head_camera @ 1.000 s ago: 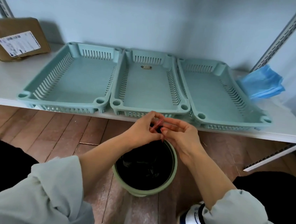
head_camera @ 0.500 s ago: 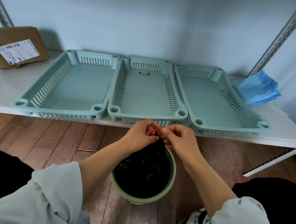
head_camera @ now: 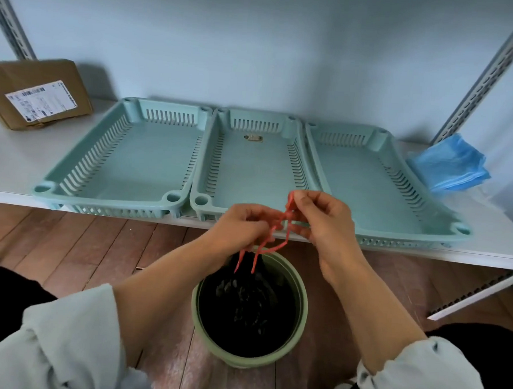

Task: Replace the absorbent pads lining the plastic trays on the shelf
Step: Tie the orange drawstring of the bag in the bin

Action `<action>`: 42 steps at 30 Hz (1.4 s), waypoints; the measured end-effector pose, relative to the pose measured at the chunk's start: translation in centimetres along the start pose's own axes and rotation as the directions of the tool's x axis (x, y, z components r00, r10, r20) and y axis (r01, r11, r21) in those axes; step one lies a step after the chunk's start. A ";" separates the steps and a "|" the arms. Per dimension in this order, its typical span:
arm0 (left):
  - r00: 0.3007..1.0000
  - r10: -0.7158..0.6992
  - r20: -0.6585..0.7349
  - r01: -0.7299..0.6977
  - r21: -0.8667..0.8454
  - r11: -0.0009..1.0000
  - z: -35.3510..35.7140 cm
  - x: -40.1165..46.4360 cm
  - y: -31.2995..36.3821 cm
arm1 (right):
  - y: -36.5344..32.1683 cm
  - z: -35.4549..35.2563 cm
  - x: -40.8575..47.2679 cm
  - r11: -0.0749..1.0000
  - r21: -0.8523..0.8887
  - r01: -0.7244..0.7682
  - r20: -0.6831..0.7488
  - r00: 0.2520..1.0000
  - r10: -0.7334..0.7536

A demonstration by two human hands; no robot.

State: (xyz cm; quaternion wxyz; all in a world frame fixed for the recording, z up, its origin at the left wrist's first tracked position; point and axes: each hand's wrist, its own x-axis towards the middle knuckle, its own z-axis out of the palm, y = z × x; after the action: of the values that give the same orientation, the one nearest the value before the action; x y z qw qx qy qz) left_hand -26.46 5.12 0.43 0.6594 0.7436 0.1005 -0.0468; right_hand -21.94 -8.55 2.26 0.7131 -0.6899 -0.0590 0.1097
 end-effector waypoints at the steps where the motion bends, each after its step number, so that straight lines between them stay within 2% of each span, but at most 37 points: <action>1: 1.000 0.009 -0.012 -0.009 -0.024 1.000 -0.2 -0.1 0.4 | 0.6 -0.1 -0.1 1.000 0.009 -0.006 -0.014 1.000 0.006; 3: 0.999 0.031 -0.033 -0.031 0.002 1.000 -0.4 -0.3 0.6 | 1.9 -0.2 -0.5 0.999 0.029 -0.028 -0.013 1.000 0.029; 4: 0.998 0.037 -0.047 -0.036 0.011 0.999 -0.5 -0.5 0.6 | 2.5 -0.4 -0.8 0.999 -0.019 -0.031 -0.001 1.000 0.031; 7: 0.997 0.023 -0.080 -0.025 -0.024 0.999 -0.7 -0.6 0.2 | 4.6 -0.9 -2.1 0.941 -0.336 -0.046 0.068 0.995 0.073; 9: 0.996 0.018 -0.089 -0.019 -0.009 1.000 -0.8 -0.6 0.0 | 5.9 -0.8 -2.7 0.900 -0.425 -0.094 0.153 0.973 0.174; 11: 0.997 0.012 -0.076 -0.012 -0.004 1.000 -0.6 -0.8 0.5 | 6.8 -0.2 -2.7 0.899 -0.433 -0.065 0.257 0.947 0.193; 13: 0.999 0.017 -0.051 -0.018 -0.018 1.000 -0.3 -0.8 1.1 | 6.9 0.7 -2.3 0.939 -0.344 0.014 0.342 0.933 0.111; 15: 0.998 0.040 -0.039 -0.041 -0.024 0.999 0.0 -1.1 1.9 | 6.4 1.9 -2.0 0.938 -0.338 0.078 0.375 0.925 0.058; 19: 0.992 0.122 -0.006 -0.122 -0.054 0.991 0.1 -1.4 3.7 | 7.3 3.0 -1.3 0.912 -0.389 0.127 0.338 0.941 0.013; 22: 0.986 0.166 0.003 -0.166 -0.047 0.985 -0.1 -1.9 4.8 | 8.4 2.6 -0.8 0.877 -0.478 0.040 0.296 0.948 0.118; 24: 0.982 0.190 0.007 -0.190 0.068 0.979 -0.5 -1.7 4.7 | 8.3 2.2 -0.5 0.880 -0.474 -0.019 0.262 0.951 0.161; 26: 0.977 0.201 -0.067 -0.185 0.186 0.965 -1.5 -0.9 3.5 | 7.3 1.9 -0.1 0.923 -0.386 -0.011 0.252 0.961 0.116; 28: 0.961 0.192 -0.201 -0.145 0.225 0.964 -2.5 0.5 1.4 | 5.9 1.5 0.3 0.954 -0.299 0.008 0.245 0.967 0.069; 29: 0.960 0.169 -0.222 -0.118 0.226 0.967 -2.8 1.1 0.2 | 5.4 1.3 0.5 0.961 -0.275 0.013 0.247 0.967 0.057; 30: 0.975 0.138 -0.174 -0.099 0.217 0.971 -2.8 1.4 -1.0 | 5.0 1.1 0.6 0.967 -0.255 0.010 0.249 0.967 0.055; 31: 0.992 0.106 -0.063 -0.091 0.205 0.975 -2.6 1.6 -2.0 | 4.9 1.1 0.6 0.972 -0.236 0.006 0.248 0.967 0.055; 33: 0.979 0.076 0.187 -0.116 0.216 0.970 -2.1 1.8 -3.7 | 4.9 1.2 0.6 0.981 -0.193 -0.002 0.226 0.973 0.046; 34: 0.963 0.066 0.260 -0.128 0.230 0.965 -2.0 1.9 -4.2 | 5.0 1.3 0.5 0.985 -0.175 0.000 0.204 0.978 0.036; 36: 0.946 0.028 0.324 -0.120 0.270 0.955 -1.9 2.2 -4.6 | 5.2 1.4 0.4 0.986 -0.164 0.007 0.163 0.986 0.020; 38: 0.954 0.008 0.300 -0.116 0.345 0.931 -2.0 2.9 -4.9 | 5.5 1.1 0.5 0.985 -0.171 -0.007 0.132 0.991 0.030; 40: 0.986 0.042 0.164 -0.110 0.431 0.896 -2.0 3.3 -4.4 | 5.8 0.7 0.5 0.983 -0.177 -0.044 0.101 0.993 0.062; 42: 0.987 0.163 0.005 -0.142 0.519 0.843 -2.2 3.1 -3.0 | 6.2 0.3 0.4 0.981 -0.187 -0.059 0.088 0.993 0.077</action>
State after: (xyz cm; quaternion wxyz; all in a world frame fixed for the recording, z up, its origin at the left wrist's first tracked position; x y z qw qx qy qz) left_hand -24.25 7.92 -2.82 0.4348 0.8997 0.0379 -0.0048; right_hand -22.12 -8.04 -3.92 0.6384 -0.7486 -0.0792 0.1607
